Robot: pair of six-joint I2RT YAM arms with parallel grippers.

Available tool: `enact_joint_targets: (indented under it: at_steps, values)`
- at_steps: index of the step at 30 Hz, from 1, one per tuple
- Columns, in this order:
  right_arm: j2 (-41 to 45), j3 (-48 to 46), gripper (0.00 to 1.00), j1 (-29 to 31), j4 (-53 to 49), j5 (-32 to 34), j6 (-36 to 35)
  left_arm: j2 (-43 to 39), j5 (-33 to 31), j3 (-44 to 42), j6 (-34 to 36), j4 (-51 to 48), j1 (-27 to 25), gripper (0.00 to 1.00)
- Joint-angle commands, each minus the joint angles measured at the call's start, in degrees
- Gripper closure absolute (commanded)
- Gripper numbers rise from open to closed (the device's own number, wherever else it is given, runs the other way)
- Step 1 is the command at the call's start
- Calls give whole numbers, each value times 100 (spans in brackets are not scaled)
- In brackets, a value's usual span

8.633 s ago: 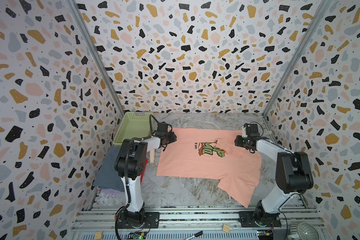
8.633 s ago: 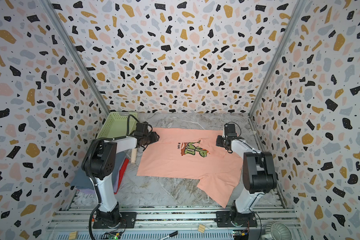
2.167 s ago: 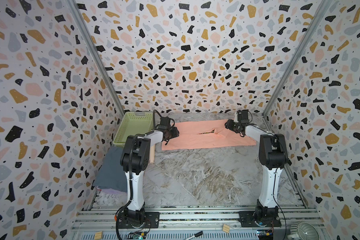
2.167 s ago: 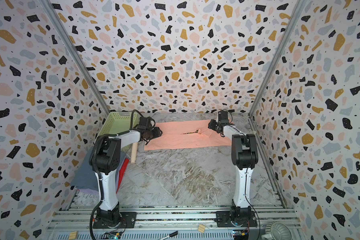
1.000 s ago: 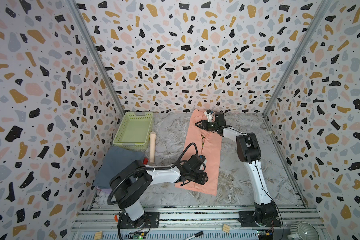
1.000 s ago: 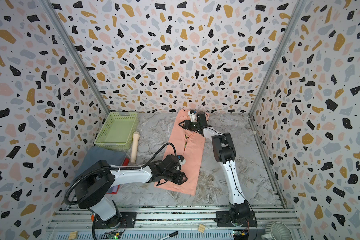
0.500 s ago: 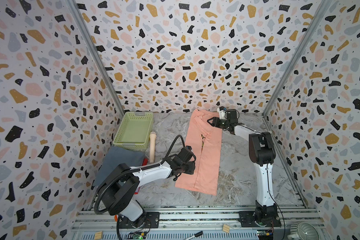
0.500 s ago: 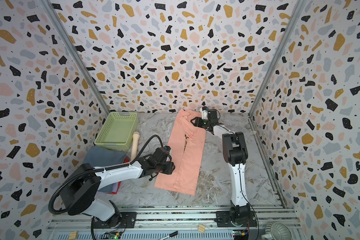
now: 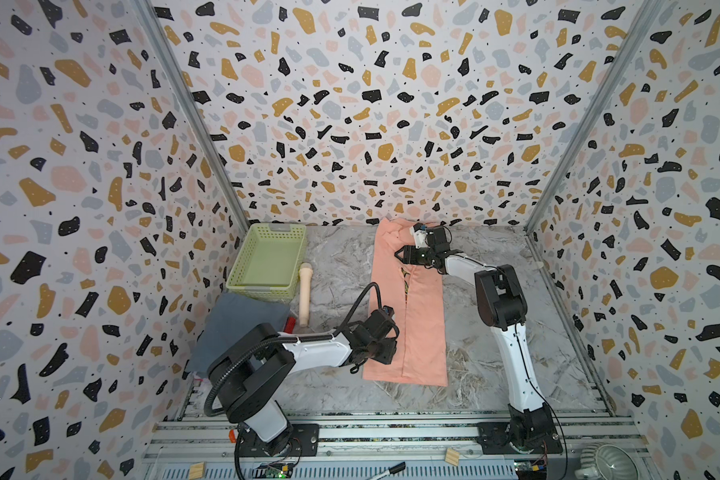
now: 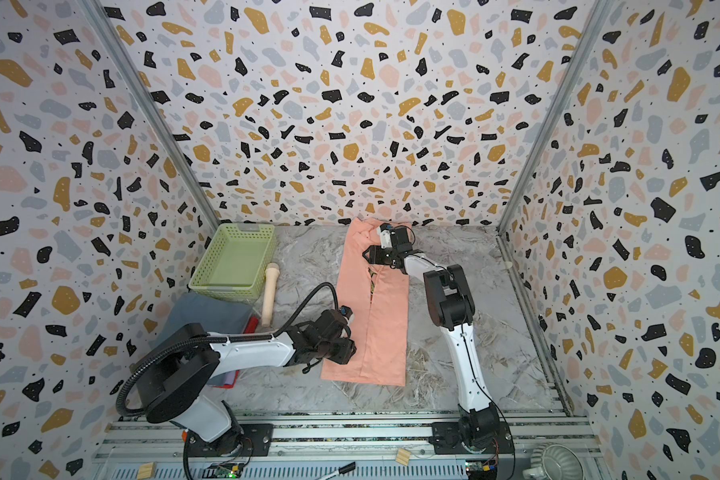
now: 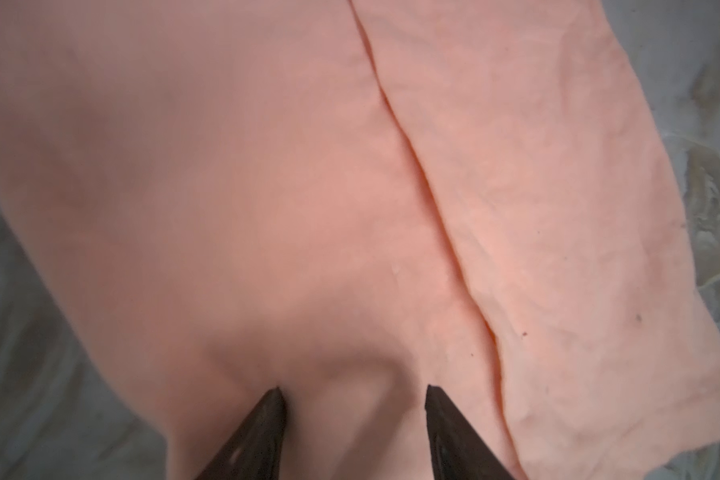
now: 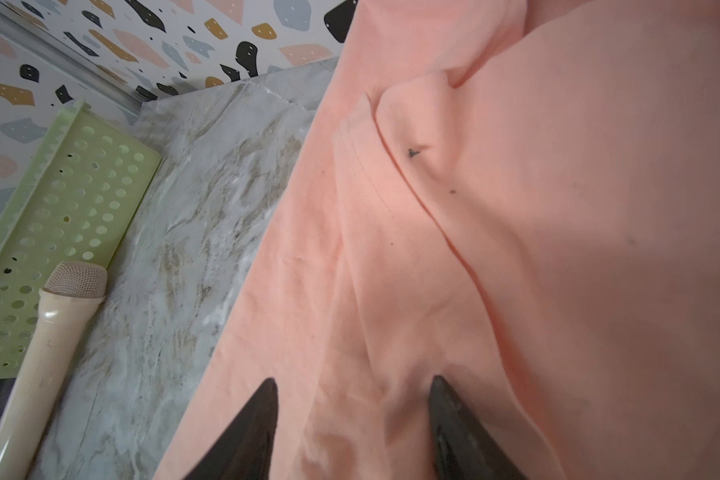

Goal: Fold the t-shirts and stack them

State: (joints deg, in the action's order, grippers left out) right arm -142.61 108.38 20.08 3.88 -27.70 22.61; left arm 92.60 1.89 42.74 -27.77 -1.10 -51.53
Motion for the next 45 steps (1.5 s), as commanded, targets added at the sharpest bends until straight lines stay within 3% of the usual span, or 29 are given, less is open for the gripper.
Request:
enact_joint_targets:
  at_steps: [1,7,11,14,19,21,30,38,45]
  values:
    - [-206,203,41,152,-406,-18,-135,285,510,-274,-223,-216,-142,44]
    - [304,-110,41,43,-392,196,-237,-41,148,-47,-369,-426,-129,44]
    - [1501,-1120,40,-47,224,124,-497,-660,317,29,-396,-377,-95,42]
    - [2639,-2035,38,-106,-11,416,-706,-1181,504,-194,-484,-376,-85,38]
    - [4641,-4398,35,-113,-42,710,-16,-1868,644,-848,-933,-545,-37,36]
    - [5432,-5264,30,-9,-132,807,251,-2067,796,-1068,-1106,-673,-33,37]
    - [8477,-7725,30,340,-2166,1164,1112,-2689,1310,-1934,-1639,-591,-43,42]
    - [9533,-8919,34,871,-2925,1095,1986,-2453,1427,-2402,-2002,131,-50,46]
    - [9269,-9342,39,1611,-2766,1238,2217,-2417,1316,-2563,-2164,546,-45,53]
